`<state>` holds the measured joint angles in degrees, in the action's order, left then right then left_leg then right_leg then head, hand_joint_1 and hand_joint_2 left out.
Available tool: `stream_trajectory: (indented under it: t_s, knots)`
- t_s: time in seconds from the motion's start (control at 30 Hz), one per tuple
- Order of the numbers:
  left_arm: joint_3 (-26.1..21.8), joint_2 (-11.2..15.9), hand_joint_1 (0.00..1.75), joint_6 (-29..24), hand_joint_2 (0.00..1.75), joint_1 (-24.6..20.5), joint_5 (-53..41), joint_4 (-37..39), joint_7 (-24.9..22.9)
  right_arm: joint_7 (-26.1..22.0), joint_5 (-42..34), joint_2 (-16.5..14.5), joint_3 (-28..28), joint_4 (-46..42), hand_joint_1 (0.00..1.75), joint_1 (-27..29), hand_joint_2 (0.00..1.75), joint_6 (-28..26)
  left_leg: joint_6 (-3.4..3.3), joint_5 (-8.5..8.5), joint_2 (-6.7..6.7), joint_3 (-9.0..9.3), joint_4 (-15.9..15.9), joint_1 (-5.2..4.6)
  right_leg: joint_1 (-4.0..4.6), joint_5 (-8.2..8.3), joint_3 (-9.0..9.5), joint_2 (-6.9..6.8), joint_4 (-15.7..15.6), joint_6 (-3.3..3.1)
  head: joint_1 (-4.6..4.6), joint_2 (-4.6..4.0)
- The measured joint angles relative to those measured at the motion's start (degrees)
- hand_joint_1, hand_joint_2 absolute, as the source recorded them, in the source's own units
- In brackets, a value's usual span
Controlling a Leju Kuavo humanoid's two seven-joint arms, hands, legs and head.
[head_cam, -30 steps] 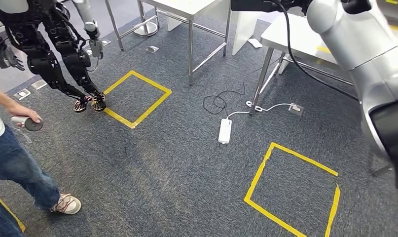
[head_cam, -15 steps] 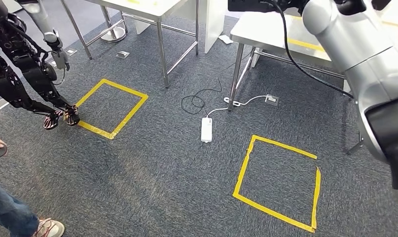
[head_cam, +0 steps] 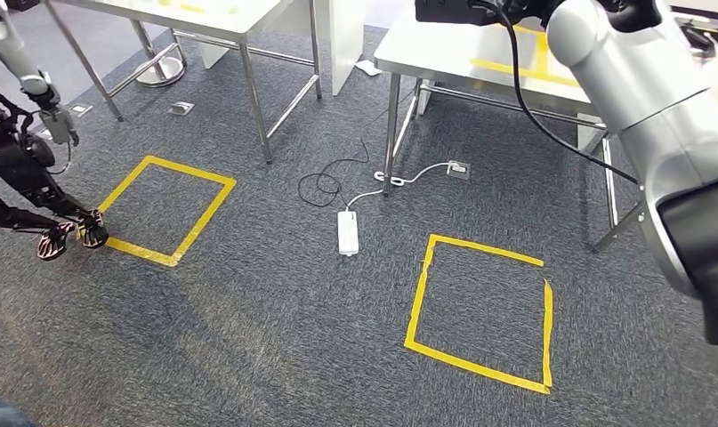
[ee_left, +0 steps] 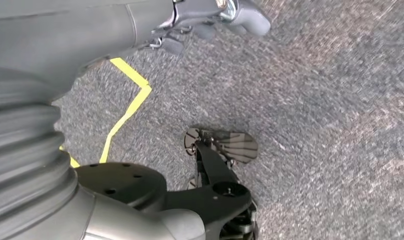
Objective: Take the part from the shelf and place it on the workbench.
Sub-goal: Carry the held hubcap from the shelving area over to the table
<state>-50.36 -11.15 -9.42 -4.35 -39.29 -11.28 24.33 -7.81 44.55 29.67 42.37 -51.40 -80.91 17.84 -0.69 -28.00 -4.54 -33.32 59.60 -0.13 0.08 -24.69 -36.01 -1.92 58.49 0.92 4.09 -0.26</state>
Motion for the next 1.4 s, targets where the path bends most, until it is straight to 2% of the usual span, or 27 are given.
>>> stream_trajectory:
  t_s: [0.03, 0.1, 0.17, 0.2, 0.23, 0.27, 0.3, 0.33, 0.4, 0.47, 0.53, 0.6, 0.63, 0.7, 0.73, 0.77, 0.8, 0.9, 0.97, 1.03, 1.1, 1.13, 1.2, 1.27, 1.3, 1.33, 1.4]
  knots:
    - [0.0, 0.0, 0.0, 0.01, 1.75, -0.02, -0.05, -0.01, 0.07, 0.04, 0.09, -0.01, -0.07, 0.05, 1.75, -0.01, 1.75, -0.05, 0.32, -0.22, -0.24, 0.12, -0.02, 0.03, -0.17, 0.01, 0.14, 0.51, -0.11, -0.29, 0.02, 0.0]
    - [0.0, 0.01, 0.0, 0.02, 1.75, -0.06, -0.25, -0.03, 0.26, 0.11, 0.32, -0.05, -0.43, 0.1, 1.75, -0.11, 1.75, -0.31, 0.94, -1.65, 1.06, -0.51, 1.9, 0.15, -0.57, 0.09, 0.51, 1.4, -0.38, -0.91, -0.11, 0.0]
    - [0.0, 0.02, 0.0, 0.02, 1.75, -0.01, -0.43, -0.03, 0.37, 0.18, 0.51, -0.09, -0.77, 0.11, 1.75, -0.12, 1.75, -0.54, 1.32, -4.79, 3.35, -3.48, 8.14, 0.34, -0.78, 0.07, 0.72, 2.21, -0.47, -1.39, -0.25, 0.0]
    - [0.0, 0.02, 0.0, 0.02, 1.75, 0.05, -0.46, -0.02, 0.36, 0.2, 0.55, -0.09, -0.82, 0.11, 1.75, -0.02, 1.75, -0.57, 1.41, -6.27, 3.91, -5.48, 11.97, 0.38, -0.77, 0.05, 0.74, 2.75, -0.46, -1.51, -0.26, 0.0]
    - [0.0, 0.02, 0.0, 0.03, 1.75, 0.13, -0.5, -0.01, 0.36, 0.19, 0.56, -0.09, -0.83, 0.12, 1.75, 0.14, 1.75, -0.57, 1.45, -6.94, 4.16, -7.12, 14.85, 0.39, -0.76, 0.02, 0.74, 3.36, -0.44, -1.55, -0.26, 0.0]
    - [0.0, 0.02, 0.0, 0.03, 1.75, 0.19, -0.54, -0.01, 0.35, 0.19, 0.57, -0.08, -0.85, 0.11, 1.75, 0.31, 1.75, -0.55, 1.45, -6.54, 4.27, -7.98, 15.93, 0.41, -0.76, 0.0, 0.76, 4.01, -0.4, -1.54, -0.26, 0.0]
    - [0.0, 0.03, 0.0, 0.04, 1.75, 0.21, -0.61, 0.0, 0.36, 0.2, 0.57, -0.06, -0.92, 0.1, 1.75, 0.45, 1.75, -0.5, 1.4, -5.02, 4.36, -7.76, 14.7, 0.44, -0.78, -0.05, 0.77, 4.66, -0.34, -1.47, -0.26, 0.0]
    - [0.0, 0.05, 0.0, 0.04, 1.75, 0.21, -0.69, -0.01, 0.36, 0.21, 0.58, -0.04, -1.01, 0.09, 1.75, 0.53, 1.75, -0.42, 1.31, -2.71, 4.69, -6.51, 11.38, 0.51, -0.84, -0.14, 0.78, 5.3, -0.21, -1.33, -0.26, 0.0]
    - [0.0, 0.09, 0.0, 0.05, 1.75, 0.2, -0.8, 0.0, 0.37, 0.27, 0.61, 0.04, -1.28, 0.06, 1.75, 0.57, 1.75, -0.12, 1.18, 0.67, 6.69, -3.27, 3.89, 0.78, -0.93, -0.39, 0.61, 6.4, 0.18, -0.84, -0.24, 0.0]
    - [0.0, 0.09, 0.0, 0.09, 1.75, 0.17, -0.83, 0.02, 0.37, 0.34, 0.64, 0.19, -1.44, 0.05, 1.75, 0.59, 1.75, 0.23, 0.95, 1.25, 7.96, -1.7, 0.79, 0.83, -1.01, -0.41, 0.28, 7.41, 0.35, -0.15, -0.26, 0.0]
    - [0.0, 0.07, 0.0, 0.13, 1.75, 0.12, -0.84, 0.01, 0.38, 0.38, 0.66, 0.53, -1.54, 0.04, 1.75, 0.67, 1.75, 0.41, 0.28, 1.33, 7.14, -1.44, 0.54, 0.71, -1.19, -0.23, 0.12, 8.32, 0.12, 0.63, -0.28, 0.0]
    - [0.0, 0.04, 0.0, 0.13, 1.75, 0.05, -0.85, -0.04, 0.39, 0.43, 0.72, 1.01, -1.79, 0.04, 1.75, 0.57, 1.75, 0.46, -0.58, 1.59, 6.17, -1.25, 0.07, 0.8, -1.13, -1.23, -0.59, 6.88, 1.5, 1.2, -0.09, 0.0]
    - [0.0, 0.03, 0.0, 0.13, 1.75, 0.03, -0.86, -0.05, 0.4, 0.44, 0.77, 1.18, -1.91, 0.04, 1.75, 0.47, 1.75, 0.51, -0.91, 1.7, 5.67, -1.18, -0.15, 0.88, -1.04, -2.57, -1.67, 5.48, 3.82, 1.39, 0.04, 0.0]
    - [0.0, 0.04, 0.0, 0.13, 1.75, 0.06, -0.88, -0.07, 0.42, 0.44, 0.91, 1.26, -1.96, 0.05, 1.75, 0.41, 1.75, 0.7, -1.25, 1.63, 4.68, -1.15, -0.17, 0.78, -0.93, -6.03, -5.23, 2.99, 11.3, 1.66, 0.26, 0.0]
    - [0.0, 0.04, 0.0, 0.13, 1.75, 0.09, -0.88, -0.07, 0.41, 0.44, 0.97, 1.25, -1.95, 0.05, 1.75, 0.54, 1.75, 0.8, -1.31, 1.56, 4.1, -1.13, -0.15, 0.74, -0.95, -7.1, -6.87, 2.57, 14.6, 1.75, 0.27, 0.0]
    - [0.0, 0.04, 0.0, 0.14, 1.75, 0.11, -0.89, -0.07, 0.42, 0.49, 1.05, 1.25, -1.93, 0.06, 1.75, 0.68, 1.75, 0.84, -1.34, 1.47, 3.5, -1.1, -0.12, 0.72, -0.98, -7.19, -7.72, 2.36, 16.17, 1.8, 0.3, 0.0]
    - [0.0, 0.02, 0.0, 0.14, 1.75, 0.09, -0.91, -0.07, 0.42, 0.54, 1.18, 1.25, -1.93, 0.07, 1.75, 0.78, 1.75, 0.79, -1.31, 1.37, 2.92, -1.04, -0.08, 0.72, -1.0, -6.2, -7.36, 2.19, 15.39, 1.79, 0.31, 0.0]
    - [0.0, -0.08, 0.0, 0.21, 1.75, -0.05, -1.01, -0.07, 0.42, 0.63, 1.6, 1.21, -2.01, 0.08, 1.75, 0.69, 1.75, 0.31, -0.89, 0.89, 1.44, -0.66, 0.1, 0.59, -0.77, -1.1, -1.45, 0.21, 3.88, 1.37, 0.32, 0.0]
    - [0.0, -0.08, 0.0, 0.26, 1.75, -0.14, -1.05, -0.08, 0.43, 0.66, 1.77, 1.14, -2.14, 0.11, 1.75, 0.61, 1.75, 0.11, -0.3, 0.6, 0.68, -0.38, 0.06, 0.36, -0.36, -0.21, 0.51, -0.58, -0.07, 0.68, 0.31, 0.0]
    - [0.0, -0.08, 0.0, 0.28, 1.75, -0.2, -1.16, -0.09, 0.42, 0.62, 2.01, 1.1, -2.32, 0.19, 1.75, 0.59, 1.75, 0.0, 0.35, 0.42, -0.18, 0.01, -0.17, 0.23, -0.26, -0.19, 0.5, 0.42, -0.21, -0.06, 0.27, 0.0]
    - [0.0, -0.09, 0.0, 0.28, 1.75, -0.3, -1.39, -0.1, 0.42, 0.45, 2.33, 1.01, -2.61, 0.26, 1.75, 0.5, 1.75, -0.08, 0.97, -0.53, 0.41, -0.17, 0.8, 0.33, -0.62, 0.0, 0.77, 1.29, -0.5, -0.69, 0.2, 0.0]
    - [0.0, -0.09, 0.0, 0.28, 1.75, -0.36, -1.51, -0.1, 0.43, 0.35, 2.5, 0.93, -2.73, 0.29, 1.75, 0.42, 1.75, -0.11, 1.23, -1.75, 1.37, -1.01, 2.74, 0.39, -0.83, 0.09, 0.93, 1.65, -0.64, -1.0, 0.14, 0.0]
    - [0.0, -0.08, 0.0, 0.27, 1.75, -0.38, -1.63, -0.1, 0.44, 0.11, 2.73, 0.69, -2.83, 0.39, 1.75, 0.36, 1.75, -0.09, 1.56, -5.13, 3.49, -4.4, 9.78, 0.52, -0.96, 0.1, 1.02, 2.47, -0.68, -1.38, 0.03, 0.0]
    - [-0.01, -0.06, 0.0, 0.26, 1.75, -0.28, -1.66, -0.09, 0.44, -0.11, 2.87, 0.41, -2.81, 0.52, 1.75, 0.5, 1.75, 0.0, 1.65, -6.62, 4.14, -7.53, 15.61, 0.53, -0.94, 0.07, 1.02, 3.6, -0.64, -1.48, 0.04, 0.0]
    - [-0.01, -0.05, 0.0, 0.26, 1.75, -0.24, -1.67, -0.09, 0.44, -0.18, 2.9, 0.31, -2.81, 0.58, 1.75, 0.56, 1.75, 0.03, 1.59, -5.74, 4.28, -7.86, 15.67, 0.53, -0.93, 0.05, 1.04, 4.22, -0.6, -1.46, 0.04, 0.0]
    - [-0.01, -0.03, 0.0, 0.26, 1.75, -0.24, -1.67, -0.09, 0.44, -0.22, 2.92, 0.26, -2.81, 0.62, 1.75, 0.58, 1.75, 0.03, 1.47, -3.92, 4.49, -7.13, 13.49, 0.54, -0.94, 0.02, 1.06, 4.8, -0.56, -1.41, 0.04, 0.0]
    - [0.0, 0.03, 0.0, 0.26, 1.75, -0.28, -1.68, -0.08, 0.44, -0.22, 2.95, 0.22, -2.83, 0.66, 1.75, 0.57, 1.75, 0.02, 1.14, 0.21, 6.18, -3.81, 5.63, 0.67, -0.92, -0.11, 1.0, 5.86, -0.36, -1.1, 0.05, 0.0]
